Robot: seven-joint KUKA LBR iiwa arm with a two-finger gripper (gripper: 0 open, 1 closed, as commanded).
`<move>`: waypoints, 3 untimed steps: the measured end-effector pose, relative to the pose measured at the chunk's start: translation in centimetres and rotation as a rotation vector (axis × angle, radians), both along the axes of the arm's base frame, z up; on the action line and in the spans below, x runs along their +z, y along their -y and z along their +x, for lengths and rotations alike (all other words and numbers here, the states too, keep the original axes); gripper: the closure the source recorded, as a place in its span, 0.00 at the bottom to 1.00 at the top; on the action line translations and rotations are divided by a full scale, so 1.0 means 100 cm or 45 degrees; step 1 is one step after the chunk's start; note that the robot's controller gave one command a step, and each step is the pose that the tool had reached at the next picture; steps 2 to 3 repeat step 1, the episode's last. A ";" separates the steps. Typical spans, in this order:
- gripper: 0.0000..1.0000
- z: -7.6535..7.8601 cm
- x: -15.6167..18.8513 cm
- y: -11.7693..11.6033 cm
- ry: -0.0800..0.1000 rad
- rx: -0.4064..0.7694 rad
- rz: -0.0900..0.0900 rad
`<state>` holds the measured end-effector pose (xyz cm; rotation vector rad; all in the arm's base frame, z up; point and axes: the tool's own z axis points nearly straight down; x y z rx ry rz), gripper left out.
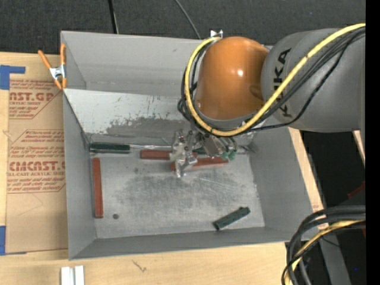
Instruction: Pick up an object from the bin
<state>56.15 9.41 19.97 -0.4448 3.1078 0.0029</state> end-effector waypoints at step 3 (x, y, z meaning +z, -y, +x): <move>1.00 -0.003 0.037 0.006 -0.006 0.108 -0.002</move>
Offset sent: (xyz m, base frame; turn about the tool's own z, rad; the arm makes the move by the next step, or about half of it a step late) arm -0.0148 -0.0415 0.1427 -0.3517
